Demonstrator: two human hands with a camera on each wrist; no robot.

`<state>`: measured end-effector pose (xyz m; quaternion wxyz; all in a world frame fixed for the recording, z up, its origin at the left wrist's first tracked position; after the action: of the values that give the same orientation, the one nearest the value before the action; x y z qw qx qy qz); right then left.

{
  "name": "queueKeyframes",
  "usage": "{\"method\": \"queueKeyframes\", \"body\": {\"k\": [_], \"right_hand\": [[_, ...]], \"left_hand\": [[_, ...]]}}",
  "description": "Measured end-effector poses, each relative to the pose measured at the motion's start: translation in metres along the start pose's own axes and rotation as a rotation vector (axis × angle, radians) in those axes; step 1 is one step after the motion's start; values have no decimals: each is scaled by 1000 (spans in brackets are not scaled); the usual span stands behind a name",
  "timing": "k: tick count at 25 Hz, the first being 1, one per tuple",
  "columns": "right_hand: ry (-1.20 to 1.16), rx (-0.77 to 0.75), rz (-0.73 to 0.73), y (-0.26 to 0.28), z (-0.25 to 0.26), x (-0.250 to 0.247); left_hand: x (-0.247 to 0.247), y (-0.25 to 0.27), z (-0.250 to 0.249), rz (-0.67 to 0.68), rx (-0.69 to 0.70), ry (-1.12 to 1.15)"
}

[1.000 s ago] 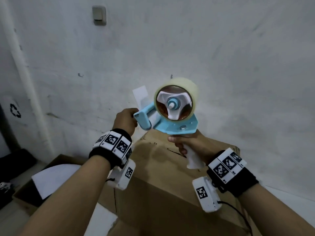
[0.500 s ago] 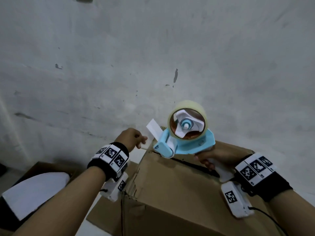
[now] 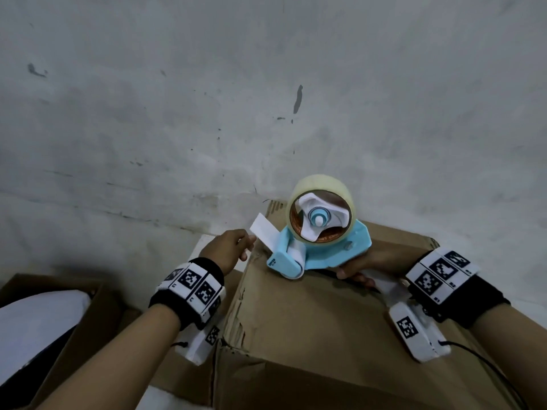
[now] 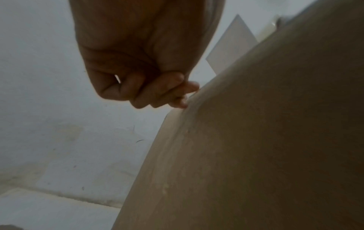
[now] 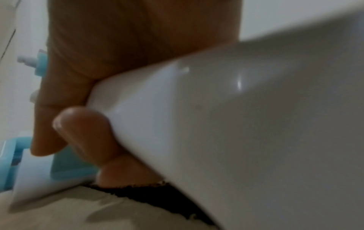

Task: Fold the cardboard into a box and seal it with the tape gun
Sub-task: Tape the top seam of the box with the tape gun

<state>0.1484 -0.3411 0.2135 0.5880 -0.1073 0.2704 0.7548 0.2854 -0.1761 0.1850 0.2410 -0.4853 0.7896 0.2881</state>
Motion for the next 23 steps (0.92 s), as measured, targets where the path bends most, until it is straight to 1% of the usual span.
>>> {"method": "queueKeyframes", "body": {"k": [2, 4, 6, 8, 9, 12, 13, 15, 16, 17, 18, 19, 20, 21, 23], "right_hand": [[19, 6, 21, -3, 0, 3], [19, 9, 26, -4, -2, 4], [24, 17, 17, -4, -5, 3], [31, 17, 15, -5, -5, 4], [35, 15, 11, -5, -3, 4], [49, 33, -16, -3, -2, 6], [53, 42, -31, -2, -2, 5], [42, 41, -48, -2, -4, 6], [29, 36, -58, -2, -4, 6], [18, 33, -62, -2, -4, 4], [9, 29, -57, -3, -4, 4], [4, 30, -43, -4, -5, 4], [2, 36, -32, -4, -5, 4], [-8, 41, -26, -4, -6, 4], [-25, 49, -35, -4, -9, 2]], "left_hand": [[6, 4, -6, -70, 32, -256], [9, 5, -14, -111, 51, -452], [6, 4, -20, -136, 48, -606], [1, 0, -21, -145, 11, -677], [0, -4, -19, -126, -23, -665], [4, -16, -11, -4, -144, -505], [-2, -20, -6, 1, -193, -481], [-31, -22, 10, -72, -291, -412], [-50, -21, 11, -121, -286, -356], [-63, -19, 7, -142, -233, -291], [-68, -13, 1, -111, -164, -231], [-64, -6, -9, -35, -87, -157], [-53, 2, -19, 79, -58, -38], [-38, 10, -22, 185, -81, 97], [-7, 18, -22, 351, -131, 244]]}}
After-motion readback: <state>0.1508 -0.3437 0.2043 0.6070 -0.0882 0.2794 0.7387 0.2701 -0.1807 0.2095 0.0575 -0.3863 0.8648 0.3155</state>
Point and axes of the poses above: each hand's wrist, its own y-axis away from the middle knuckle, its own x-axis out of the palm, z = x × y, the point moved 10 cm from there along -y, towards the middle knuckle, and after that the axes turned 15 degrees about -x, right-handed, at the moved point
